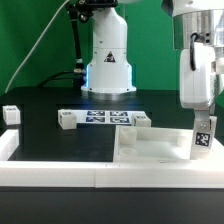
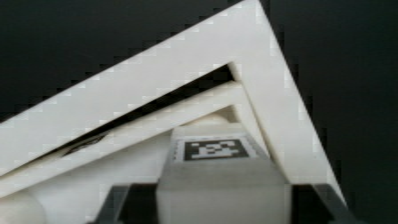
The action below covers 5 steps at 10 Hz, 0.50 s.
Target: Assemble one leg
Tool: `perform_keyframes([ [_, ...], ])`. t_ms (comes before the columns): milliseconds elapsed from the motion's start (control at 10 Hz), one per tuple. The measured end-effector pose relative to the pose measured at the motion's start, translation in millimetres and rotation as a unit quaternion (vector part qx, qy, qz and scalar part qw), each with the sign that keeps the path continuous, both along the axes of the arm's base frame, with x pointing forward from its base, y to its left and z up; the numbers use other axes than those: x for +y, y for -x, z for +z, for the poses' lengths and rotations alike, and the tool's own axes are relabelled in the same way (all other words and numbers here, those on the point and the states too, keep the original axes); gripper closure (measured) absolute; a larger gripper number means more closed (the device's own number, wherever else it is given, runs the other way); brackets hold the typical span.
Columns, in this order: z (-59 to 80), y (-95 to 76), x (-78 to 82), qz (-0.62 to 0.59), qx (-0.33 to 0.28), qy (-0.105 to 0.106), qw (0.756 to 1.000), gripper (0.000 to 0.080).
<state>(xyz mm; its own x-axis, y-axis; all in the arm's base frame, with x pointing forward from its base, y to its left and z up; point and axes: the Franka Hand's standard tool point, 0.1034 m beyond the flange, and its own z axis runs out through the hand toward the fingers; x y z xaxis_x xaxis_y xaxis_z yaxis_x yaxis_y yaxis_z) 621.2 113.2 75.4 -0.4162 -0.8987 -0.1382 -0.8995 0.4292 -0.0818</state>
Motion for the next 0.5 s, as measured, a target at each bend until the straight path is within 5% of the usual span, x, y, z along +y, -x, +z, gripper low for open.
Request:
perform_keyframes([
  [100, 0.0, 0.2, 1.1, 0.0, 0.0, -0.001, 1.0, 0.0505],
  [300, 0.0, 0.2, 1.5, 0.009, -0.001, 0.0, 1.0, 0.022],
  [500, 0.0, 0.2, 1.6, 0.01, -0.001, 0.0, 1.0, 0.0164],
])
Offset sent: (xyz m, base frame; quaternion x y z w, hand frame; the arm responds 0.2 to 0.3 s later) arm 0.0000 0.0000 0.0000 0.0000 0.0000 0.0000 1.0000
